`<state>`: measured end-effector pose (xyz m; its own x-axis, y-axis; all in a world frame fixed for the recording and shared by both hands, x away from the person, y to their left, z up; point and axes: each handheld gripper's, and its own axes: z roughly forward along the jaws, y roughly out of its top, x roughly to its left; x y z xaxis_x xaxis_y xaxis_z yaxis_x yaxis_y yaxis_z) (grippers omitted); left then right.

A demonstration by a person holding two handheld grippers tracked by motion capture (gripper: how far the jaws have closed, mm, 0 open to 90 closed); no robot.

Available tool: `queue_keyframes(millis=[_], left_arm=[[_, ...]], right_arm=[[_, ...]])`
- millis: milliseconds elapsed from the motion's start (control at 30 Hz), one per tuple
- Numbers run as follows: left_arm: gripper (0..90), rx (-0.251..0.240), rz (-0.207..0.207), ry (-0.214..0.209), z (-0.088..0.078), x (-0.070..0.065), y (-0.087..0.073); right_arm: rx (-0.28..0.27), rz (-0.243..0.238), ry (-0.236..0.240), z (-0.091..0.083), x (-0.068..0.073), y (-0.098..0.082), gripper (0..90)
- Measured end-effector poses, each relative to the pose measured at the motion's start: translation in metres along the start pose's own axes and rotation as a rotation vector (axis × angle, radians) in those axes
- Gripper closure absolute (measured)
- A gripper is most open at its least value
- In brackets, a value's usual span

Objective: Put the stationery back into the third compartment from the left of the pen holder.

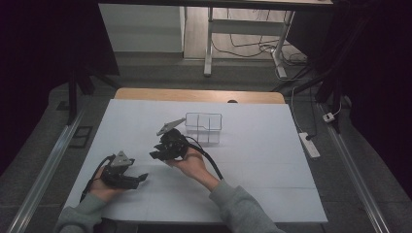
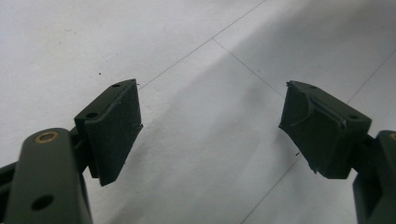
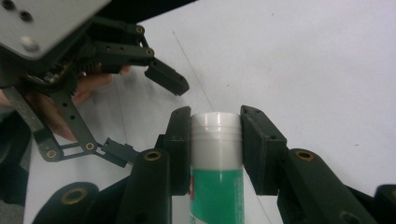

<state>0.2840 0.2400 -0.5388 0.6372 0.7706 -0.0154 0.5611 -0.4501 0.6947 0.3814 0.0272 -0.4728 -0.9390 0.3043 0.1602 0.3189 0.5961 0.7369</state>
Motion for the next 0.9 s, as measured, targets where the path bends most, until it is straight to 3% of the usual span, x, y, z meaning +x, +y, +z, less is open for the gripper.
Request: queue_keyframes(millis=[300,900], left_arm=[[19.8,-0.002,-0.002,-0.003,0.000,0.000,0.000],[19.6,-0.008,-0.009,-0.002,0.000,0.000,0.000]], right_arm=[[-0.062,0.036,-0.017,-0.024,-0.009,-0.002,64.3],[-0.177,0.051,-0.079,-0.067,-0.026,-0.002,64.3]])
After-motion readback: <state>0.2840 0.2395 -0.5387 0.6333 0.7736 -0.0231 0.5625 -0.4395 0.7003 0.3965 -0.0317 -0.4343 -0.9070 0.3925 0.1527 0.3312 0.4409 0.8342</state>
